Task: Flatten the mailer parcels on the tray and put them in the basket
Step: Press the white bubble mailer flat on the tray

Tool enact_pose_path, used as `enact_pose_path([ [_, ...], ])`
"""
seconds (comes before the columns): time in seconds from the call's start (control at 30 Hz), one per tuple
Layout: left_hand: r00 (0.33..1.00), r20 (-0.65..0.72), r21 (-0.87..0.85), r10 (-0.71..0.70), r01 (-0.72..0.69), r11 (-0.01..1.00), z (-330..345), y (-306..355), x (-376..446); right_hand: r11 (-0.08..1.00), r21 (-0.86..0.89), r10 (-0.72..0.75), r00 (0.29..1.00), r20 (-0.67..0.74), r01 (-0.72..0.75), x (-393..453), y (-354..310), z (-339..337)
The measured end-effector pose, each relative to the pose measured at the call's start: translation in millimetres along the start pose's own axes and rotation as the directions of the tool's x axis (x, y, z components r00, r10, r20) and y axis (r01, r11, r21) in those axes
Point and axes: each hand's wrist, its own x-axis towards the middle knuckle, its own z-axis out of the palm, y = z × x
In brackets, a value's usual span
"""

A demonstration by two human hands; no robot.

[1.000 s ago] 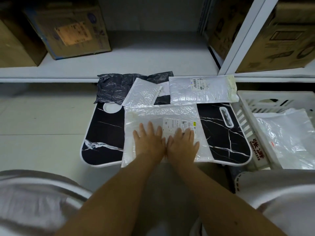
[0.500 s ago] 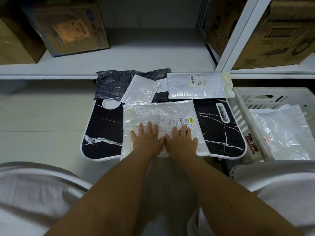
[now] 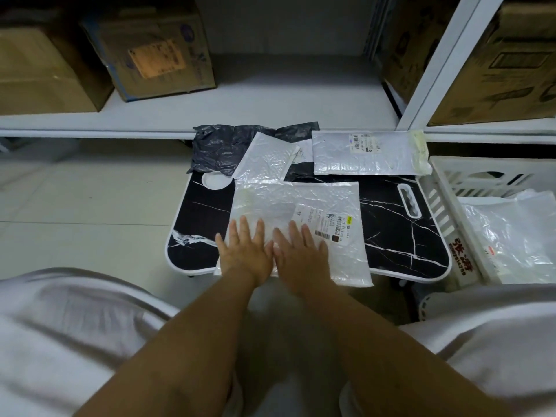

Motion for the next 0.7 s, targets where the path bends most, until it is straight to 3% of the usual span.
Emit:
enact_pose_path([
  [0.2,0.998,0.063,-0.179,0.002,0.01,0.984,5.9,-5.5,18.0,0.999,0.042,0.002,0.992,0.124,-0.007,10.4,6.6,-3.9],
  [0.4,0.993,0.115,-0.066,-0.036,0.044,0.997,14.9,-7.1,37.7,0.995,0.072,0.058,0.974,0.218,-0.076,22.2,0.1,-16.6],
  [0.57,0.997,0.071,-0.098,-0.027,0.034,0.995,-10.9,-6.5,33.9,0.993,0.047,0.099,0.969,0.225,-0.112,26.1,-0.6,-19.1],
  [0.7,0.996,0.077,-0.085,-0.047,0.054,0.995,-25.9,-6.2,36.4,0.995,0.026,0.091,0.987,0.134,-0.096,31.7,-3.5,-24.2],
])
